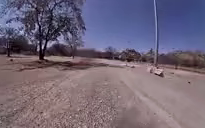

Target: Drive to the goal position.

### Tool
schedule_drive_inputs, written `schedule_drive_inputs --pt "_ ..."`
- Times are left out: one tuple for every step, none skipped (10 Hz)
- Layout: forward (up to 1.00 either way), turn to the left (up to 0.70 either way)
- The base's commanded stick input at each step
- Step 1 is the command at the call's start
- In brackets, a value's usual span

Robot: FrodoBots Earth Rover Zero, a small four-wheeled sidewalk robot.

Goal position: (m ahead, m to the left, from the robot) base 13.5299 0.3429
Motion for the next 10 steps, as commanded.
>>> schedule_drive_inputs --pt "1.0 0.0" --pt "1.0 0.0" --pt "1.0 0.0" --pt "1.0 0.0" --pt "1.0 0.0" --pt "1.0 0.0" --pt "1.0 0.0" --pt "1.0 0.0" --pt "1.0 0.0" --pt "1.0 0.0"
